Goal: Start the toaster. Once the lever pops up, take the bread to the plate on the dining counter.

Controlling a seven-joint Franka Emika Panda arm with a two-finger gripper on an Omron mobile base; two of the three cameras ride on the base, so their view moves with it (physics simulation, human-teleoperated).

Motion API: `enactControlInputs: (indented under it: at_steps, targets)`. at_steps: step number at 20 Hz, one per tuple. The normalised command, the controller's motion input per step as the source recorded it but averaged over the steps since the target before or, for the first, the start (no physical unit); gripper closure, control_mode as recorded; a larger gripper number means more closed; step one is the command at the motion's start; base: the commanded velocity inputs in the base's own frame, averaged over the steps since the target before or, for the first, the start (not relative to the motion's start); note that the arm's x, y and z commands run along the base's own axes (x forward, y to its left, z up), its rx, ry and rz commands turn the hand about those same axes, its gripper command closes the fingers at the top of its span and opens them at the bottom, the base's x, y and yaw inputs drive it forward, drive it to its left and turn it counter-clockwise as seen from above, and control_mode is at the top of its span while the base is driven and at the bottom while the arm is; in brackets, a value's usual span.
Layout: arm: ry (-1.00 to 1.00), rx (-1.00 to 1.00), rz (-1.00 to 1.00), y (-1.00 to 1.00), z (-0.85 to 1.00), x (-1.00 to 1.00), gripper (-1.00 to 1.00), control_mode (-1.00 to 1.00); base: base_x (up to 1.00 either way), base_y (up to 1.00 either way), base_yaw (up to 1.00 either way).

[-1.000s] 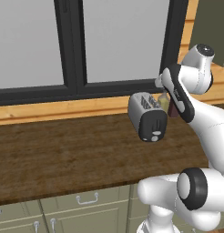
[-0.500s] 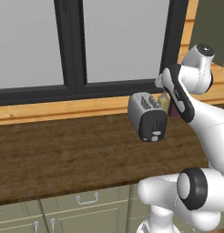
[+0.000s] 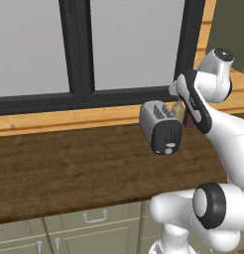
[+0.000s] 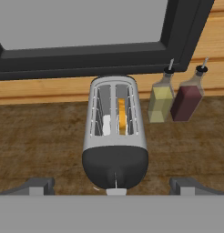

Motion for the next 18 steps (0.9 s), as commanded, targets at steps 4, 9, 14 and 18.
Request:
enactControlInputs:
  at_steps: [4,9,14,18]
  targets:
    - [0.0,0.0,0.0,0.0,0.0,0.0,-1.0,-1.0,0.0,0.0,0.0]
    - [0.0,0.0,0.0,0.0,0.0,0.0,-1.0,-1.0,0.0,0.0,0.0]
    - [0.0,0.0,0.0,0.0,0.0,0.0,-1.0,-1.0,0.0,0.0,0.0]
    - [0.0,0.0,0.0,0.0,0.0,0.0,-1.0,-1.0,0.0,0.0,0.0]
